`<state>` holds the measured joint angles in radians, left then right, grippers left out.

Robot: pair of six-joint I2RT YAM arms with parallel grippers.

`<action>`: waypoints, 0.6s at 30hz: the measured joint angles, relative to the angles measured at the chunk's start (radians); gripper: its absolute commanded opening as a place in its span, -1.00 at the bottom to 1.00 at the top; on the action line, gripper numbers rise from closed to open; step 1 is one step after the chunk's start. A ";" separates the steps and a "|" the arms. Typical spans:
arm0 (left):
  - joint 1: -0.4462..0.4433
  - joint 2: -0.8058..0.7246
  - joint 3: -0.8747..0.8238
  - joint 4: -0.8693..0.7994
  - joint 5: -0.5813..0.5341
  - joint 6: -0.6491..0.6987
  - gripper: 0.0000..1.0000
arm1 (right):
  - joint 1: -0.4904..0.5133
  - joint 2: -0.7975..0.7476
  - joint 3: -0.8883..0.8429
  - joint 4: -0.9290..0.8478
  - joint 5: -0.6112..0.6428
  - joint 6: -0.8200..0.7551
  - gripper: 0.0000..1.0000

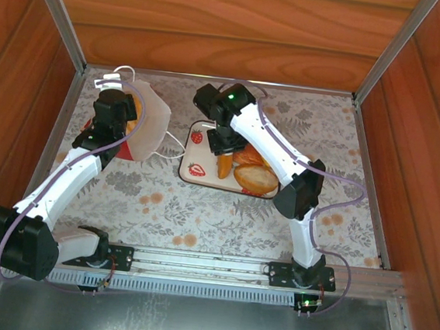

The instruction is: Take the fake bread out of the paper bag

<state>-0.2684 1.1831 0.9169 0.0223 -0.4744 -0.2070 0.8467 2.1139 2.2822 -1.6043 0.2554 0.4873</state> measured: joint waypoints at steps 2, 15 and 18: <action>0.000 0.000 0.000 0.000 0.000 0.000 -1.00 | 0.000 0.001 0.002 0.000 -0.011 -0.001 -0.18; 0.000 0.000 0.000 0.000 0.000 0.000 -1.00 | 0.004 0.011 -0.002 0.000 -0.111 -0.023 -0.20; 0.000 0.000 0.000 0.000 0.000 0.000 -1.00 | 0.004 0.005 -0.005 0.001 -0.134 -0.029 -0.19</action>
<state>-0.2687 1.1831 0.9169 0.0219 -0.4744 -0.2070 0.8509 2.1193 2.2776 -1.6035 0.1211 0.4583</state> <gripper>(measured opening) 0.061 0.403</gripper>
